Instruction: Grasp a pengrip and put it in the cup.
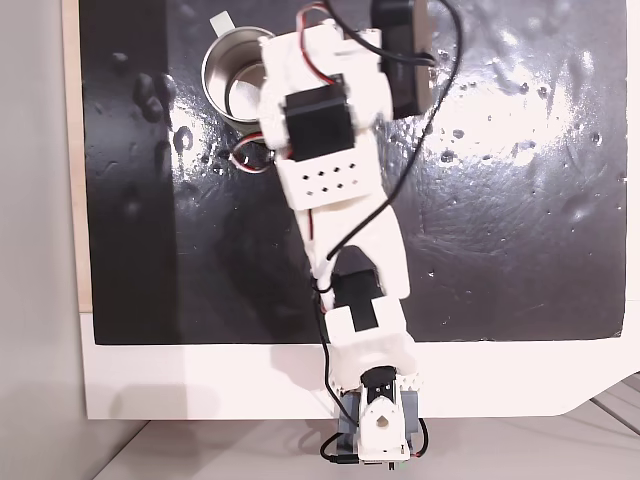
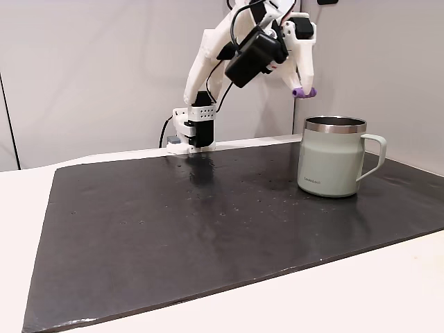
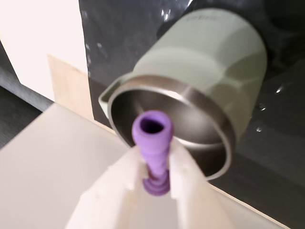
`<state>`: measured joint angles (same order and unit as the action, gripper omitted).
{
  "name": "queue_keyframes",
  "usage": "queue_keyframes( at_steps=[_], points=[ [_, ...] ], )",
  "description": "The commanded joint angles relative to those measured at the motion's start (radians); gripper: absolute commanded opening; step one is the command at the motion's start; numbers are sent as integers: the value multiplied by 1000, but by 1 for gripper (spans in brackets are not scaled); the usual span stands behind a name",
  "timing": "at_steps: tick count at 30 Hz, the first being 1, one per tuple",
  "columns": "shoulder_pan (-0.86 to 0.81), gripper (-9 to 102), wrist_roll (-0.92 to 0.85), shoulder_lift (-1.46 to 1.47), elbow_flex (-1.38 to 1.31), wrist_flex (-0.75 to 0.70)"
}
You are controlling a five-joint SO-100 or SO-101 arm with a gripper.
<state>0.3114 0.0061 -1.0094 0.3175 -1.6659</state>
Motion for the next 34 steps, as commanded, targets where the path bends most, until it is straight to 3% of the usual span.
queue_keyframes(
  at_steps=[1,9,11,13,34],
  points=[
    [81,0,20,17,-100,54],
    [167,2,26,63,-130,64],
    [166,21,28,61,-130,44],
    [156,29,26,60,-146,25],
    [140,30,21,6,-137,-8]
  ],
)
